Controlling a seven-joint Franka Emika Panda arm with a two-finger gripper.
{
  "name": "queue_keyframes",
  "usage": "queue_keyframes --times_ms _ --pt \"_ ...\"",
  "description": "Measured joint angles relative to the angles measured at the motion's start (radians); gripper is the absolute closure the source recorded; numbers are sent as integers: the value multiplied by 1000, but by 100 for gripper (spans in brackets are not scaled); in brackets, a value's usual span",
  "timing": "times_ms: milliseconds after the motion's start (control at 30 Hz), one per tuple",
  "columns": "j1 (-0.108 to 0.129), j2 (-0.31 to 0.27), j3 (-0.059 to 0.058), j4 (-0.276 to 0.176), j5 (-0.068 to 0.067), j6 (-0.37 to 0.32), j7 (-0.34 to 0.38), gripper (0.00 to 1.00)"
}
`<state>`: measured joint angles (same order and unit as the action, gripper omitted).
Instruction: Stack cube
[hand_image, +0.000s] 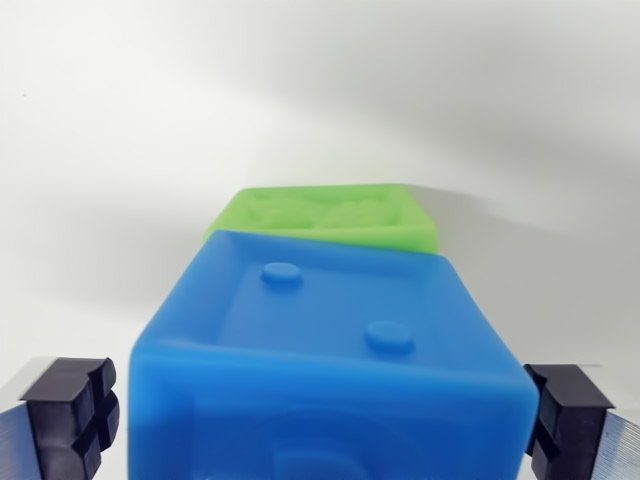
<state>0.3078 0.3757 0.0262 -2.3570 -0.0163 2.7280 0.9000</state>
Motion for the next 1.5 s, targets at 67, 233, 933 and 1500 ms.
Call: queue_keyframes --times_ms 67,233,933,1500 --pt "0 -4 0 0 0 -3 0 0" --pt "0 -23 0 -2 0 -19 0 0" --pt "0 -180 1 -11 6 -164 -3 0" --pt "0 -325 1 16 11 -334 -8 0"
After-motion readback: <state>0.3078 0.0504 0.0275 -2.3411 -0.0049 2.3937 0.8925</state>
